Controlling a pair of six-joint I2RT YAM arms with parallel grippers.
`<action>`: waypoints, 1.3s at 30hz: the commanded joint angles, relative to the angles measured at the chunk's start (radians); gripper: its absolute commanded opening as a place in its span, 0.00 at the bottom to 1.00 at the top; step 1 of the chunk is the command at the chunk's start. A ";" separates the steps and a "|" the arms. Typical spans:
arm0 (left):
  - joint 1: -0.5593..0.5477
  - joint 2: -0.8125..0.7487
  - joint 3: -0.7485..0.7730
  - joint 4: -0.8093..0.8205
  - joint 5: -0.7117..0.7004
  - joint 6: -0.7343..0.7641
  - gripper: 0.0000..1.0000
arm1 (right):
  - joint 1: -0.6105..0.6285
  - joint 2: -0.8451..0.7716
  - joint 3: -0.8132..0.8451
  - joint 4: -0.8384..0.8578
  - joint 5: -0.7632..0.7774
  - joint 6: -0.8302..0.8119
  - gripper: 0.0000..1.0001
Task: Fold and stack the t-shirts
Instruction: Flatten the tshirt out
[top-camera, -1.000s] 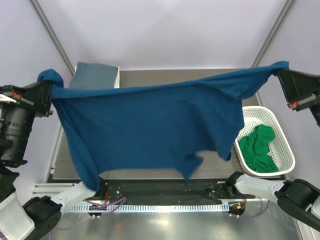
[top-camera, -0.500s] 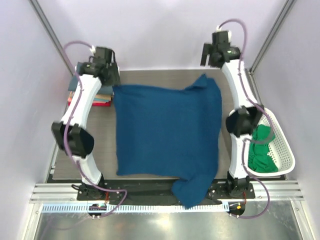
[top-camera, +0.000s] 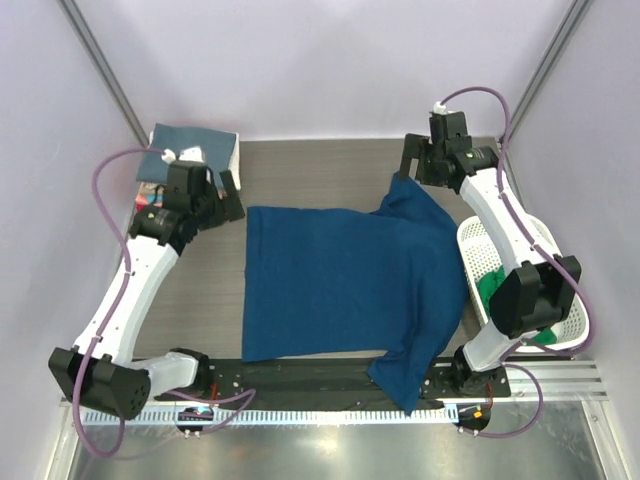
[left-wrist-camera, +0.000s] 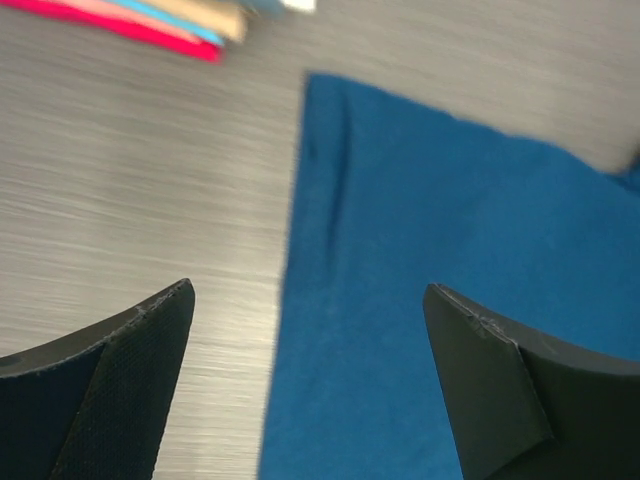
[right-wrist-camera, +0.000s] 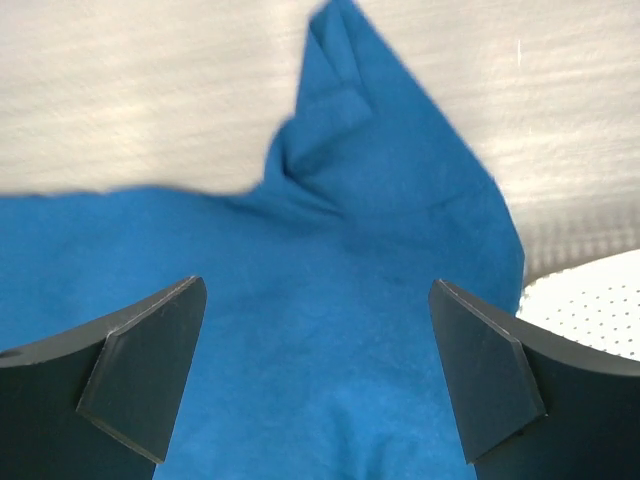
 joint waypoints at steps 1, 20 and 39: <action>-0.045 0.021 -0.162 0.141 0.093 -0.091 0.96 | -0.010 0.053 -0.075 0.124 -0.032 0.020 1.00; -0.183 -0.118 -0.397 0.104 0.064 -0.073 0.90 | -0.019 0.562 0.309 0.152 -0.102 0.073 0.86; -0.186 -0.436 -0.472 0.053 -0.015 0.031 0.94 | -0.001 0.720 0.448 0.092 -0.085 0.059 0.19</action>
